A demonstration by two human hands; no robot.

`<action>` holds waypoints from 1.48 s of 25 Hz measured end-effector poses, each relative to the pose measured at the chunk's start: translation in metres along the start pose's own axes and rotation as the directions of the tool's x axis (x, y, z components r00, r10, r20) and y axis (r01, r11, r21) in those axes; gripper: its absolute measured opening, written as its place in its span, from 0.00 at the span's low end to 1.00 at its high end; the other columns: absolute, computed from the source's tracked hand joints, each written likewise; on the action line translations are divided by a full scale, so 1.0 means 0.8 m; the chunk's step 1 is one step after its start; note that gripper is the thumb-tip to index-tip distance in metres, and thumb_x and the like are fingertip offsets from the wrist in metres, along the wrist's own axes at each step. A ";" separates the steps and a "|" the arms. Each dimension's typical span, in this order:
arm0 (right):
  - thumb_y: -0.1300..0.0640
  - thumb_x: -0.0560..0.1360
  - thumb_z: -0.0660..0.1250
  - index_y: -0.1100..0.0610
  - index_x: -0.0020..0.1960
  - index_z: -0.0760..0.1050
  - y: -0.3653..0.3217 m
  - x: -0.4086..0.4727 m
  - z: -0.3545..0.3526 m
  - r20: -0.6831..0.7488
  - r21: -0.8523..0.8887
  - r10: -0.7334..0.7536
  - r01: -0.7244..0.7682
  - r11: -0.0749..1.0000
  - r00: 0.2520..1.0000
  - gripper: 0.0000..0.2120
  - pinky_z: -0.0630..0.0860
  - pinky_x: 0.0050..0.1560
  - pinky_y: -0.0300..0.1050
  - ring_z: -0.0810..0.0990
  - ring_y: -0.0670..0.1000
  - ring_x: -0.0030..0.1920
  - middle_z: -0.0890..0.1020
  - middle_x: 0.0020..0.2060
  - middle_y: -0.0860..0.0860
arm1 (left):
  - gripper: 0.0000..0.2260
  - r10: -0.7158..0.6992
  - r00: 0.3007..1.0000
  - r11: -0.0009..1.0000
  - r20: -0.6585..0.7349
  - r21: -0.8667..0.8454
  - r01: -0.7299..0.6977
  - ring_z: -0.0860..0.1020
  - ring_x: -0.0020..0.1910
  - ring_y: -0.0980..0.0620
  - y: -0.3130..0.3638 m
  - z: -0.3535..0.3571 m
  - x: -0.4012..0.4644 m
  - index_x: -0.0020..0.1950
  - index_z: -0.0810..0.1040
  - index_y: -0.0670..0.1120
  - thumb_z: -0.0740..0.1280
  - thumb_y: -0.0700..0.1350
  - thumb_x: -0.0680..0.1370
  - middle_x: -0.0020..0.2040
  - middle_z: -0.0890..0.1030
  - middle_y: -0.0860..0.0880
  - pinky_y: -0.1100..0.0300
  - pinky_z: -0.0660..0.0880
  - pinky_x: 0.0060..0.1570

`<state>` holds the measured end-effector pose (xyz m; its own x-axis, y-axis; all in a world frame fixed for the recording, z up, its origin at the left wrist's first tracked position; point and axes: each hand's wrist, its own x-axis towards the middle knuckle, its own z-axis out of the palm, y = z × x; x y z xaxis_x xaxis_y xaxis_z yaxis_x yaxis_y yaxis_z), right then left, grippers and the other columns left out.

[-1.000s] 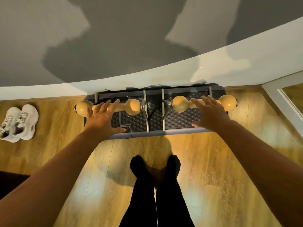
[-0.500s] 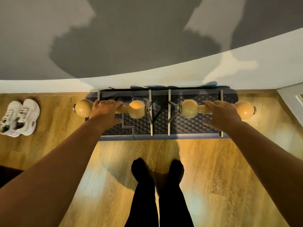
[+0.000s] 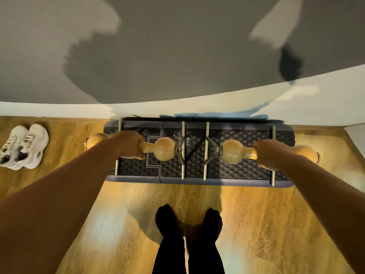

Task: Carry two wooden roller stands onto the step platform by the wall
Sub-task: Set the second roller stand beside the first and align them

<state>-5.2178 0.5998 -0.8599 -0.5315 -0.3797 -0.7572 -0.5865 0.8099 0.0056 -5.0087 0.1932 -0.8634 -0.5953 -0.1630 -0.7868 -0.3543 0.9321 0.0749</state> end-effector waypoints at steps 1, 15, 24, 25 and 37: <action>0.58 0.76 0.72 0.44 0.44 0.75 0.002 0.001 0.001 -0.002 0.016 -0.008 0.008 1.000 1.000 0.10 0.79 0.39 0.44 0.81 0.47 0.35 0.81 0.36 0.46 | 0.12 -0.006 1.000 1.000 0.009 -0.022 0.006 0.78 0.38 0.57 0.000 -0.001 0.000 0.42 0.77 0.59 0.77 0.61 0.72 0.37 0.81 0.58 0.58 0.70 0.40; 0.55 0.76 0.71 0.46 0.51 0.77 -0.010 -0.009 0.016 -0.025 -0.017 -0.024 0.023 1.000 0.999 0.06 0.82 0.47 0.51 0.80 0.47 0.38 0.79 0.38 0.45 | 0.09 0.094 0.995 0.994 -0.038 -0.049 -0.096 0.79 0.37 0.59 0.036 -0.003 -0.009 0.44 0.79 0.60 0.77 0.60 0.73 0.37 0.80 0.59 0.57 0.76 0.44; 0.55 0.76 0.72 0.47 0.51 0.78 -0.018 -0.008 0.037 -0.108 0.033 -0.030 0.034 0.999 0.994 0.06 0.74 0.39 0.41 0.77 0.44 0.36 0.78 0.36 0.43 | 0.08 0.144 0.989 0.987 -0.031 -0.073 -0.146 0.79 0.39 0.59 0.052 0.020 0.003 0.47 0.80 0.58 0.76 0.59 0.75 0.37 0.80 0.60 0.58 0.78 0.47; 0.55 0.76 0.72 0.47 0.51 0.78 -0.021 -0.008 0.038 -0.104 0.036 -0.025 0.029 0.999 0.994 0.06 0.75 0.39 0.42 0.78 0.44 0.36 0.78 0.36 0.43 | 0.08 0.142 0.989 0.987 -0.028 -0.072 -0.144 0.79 0.38 0.59 0.052 0.022 0.005 0.46 0.79 0.59 0.76 0.59 0.75 0.37 0.80 0.60 0.58 0.77 0.46; 0.54 0.76 0.73 0.47 0.53 0.77 -0.048 0.003 0.025 -0.084 -0.025 -0.030 0.028 0.999 0.996 0.08 0.77 0.45 0.45 0.77 0.45 0.38 0.79 0.38 0.44 | 0.14 0.145 0.988 0.988 -0.053 -0.044 -0.147 0.79 0.39 0.58 0.046 0.022 0.016 0.42 0.74 0.59 0.75 0.64 0.73 0.37 0.79 0.58 0.58 0.76 0.45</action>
<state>-5.1844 0.5764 -0.8749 -0.5633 -0.4400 -0.6994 -0.6160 0.7878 0.0005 -5.0167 0.2311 -0.8817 -0.6776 -0.0433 -0.7341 -0.2940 0.9310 0.2164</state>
